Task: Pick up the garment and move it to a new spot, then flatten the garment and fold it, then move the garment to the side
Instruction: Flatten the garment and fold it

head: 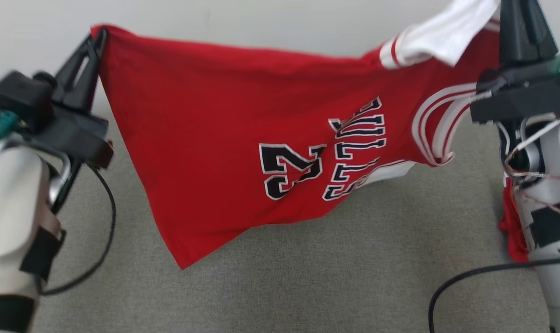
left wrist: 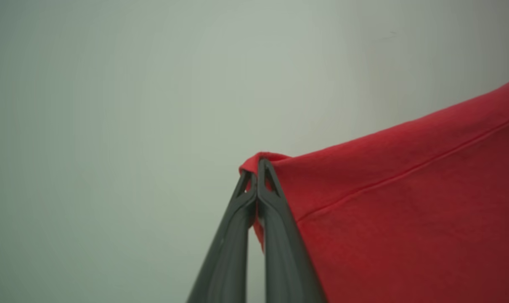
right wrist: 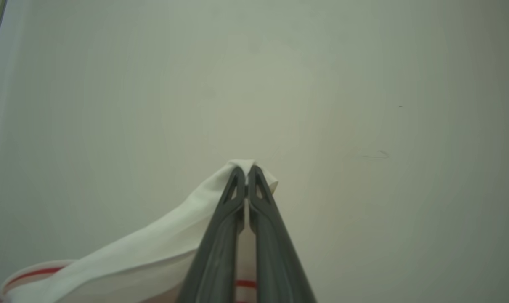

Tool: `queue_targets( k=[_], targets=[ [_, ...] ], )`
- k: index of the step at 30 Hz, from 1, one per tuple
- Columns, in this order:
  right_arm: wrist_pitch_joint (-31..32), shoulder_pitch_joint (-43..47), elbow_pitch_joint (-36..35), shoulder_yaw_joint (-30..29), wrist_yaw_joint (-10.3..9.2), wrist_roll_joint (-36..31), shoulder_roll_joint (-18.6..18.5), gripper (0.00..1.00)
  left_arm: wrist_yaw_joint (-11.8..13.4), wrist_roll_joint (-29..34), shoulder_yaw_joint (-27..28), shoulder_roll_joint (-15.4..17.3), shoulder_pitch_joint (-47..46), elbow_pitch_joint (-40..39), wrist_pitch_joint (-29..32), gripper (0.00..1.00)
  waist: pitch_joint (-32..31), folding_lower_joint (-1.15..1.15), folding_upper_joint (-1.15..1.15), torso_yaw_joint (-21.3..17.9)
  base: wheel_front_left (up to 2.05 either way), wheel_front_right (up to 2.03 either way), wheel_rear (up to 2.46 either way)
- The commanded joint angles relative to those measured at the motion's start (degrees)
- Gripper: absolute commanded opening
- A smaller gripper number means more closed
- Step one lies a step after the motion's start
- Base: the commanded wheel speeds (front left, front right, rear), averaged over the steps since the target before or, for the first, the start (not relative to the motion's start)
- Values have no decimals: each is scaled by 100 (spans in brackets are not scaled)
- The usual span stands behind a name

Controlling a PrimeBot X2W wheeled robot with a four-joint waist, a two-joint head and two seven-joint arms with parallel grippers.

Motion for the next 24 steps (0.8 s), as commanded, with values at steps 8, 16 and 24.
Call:
queue_targets(
  k=[8, 16, 24],
  targets=[
    [3, -1079, 535, 247, -6, -234, -140, 0, 1, 30, -279, 255, -1124, 502, 1, 0, 704, 0, 0, -20, 0, 0, 0],
    [3, -2631, 1645, 107, -6, -663, -158, 0, 5, 137, -560, 177, -2391, 1259, 1, 0, 1811, 0, 0, 31, 0, 0, 0],
    [2, -4451, 2420, -739, -6, -1684, -22, 0, 391, 522, -540, 75, -3776, 1331, 1, 0, 2542, 0, 0, 45, 0, 0, 0]
  ],
)
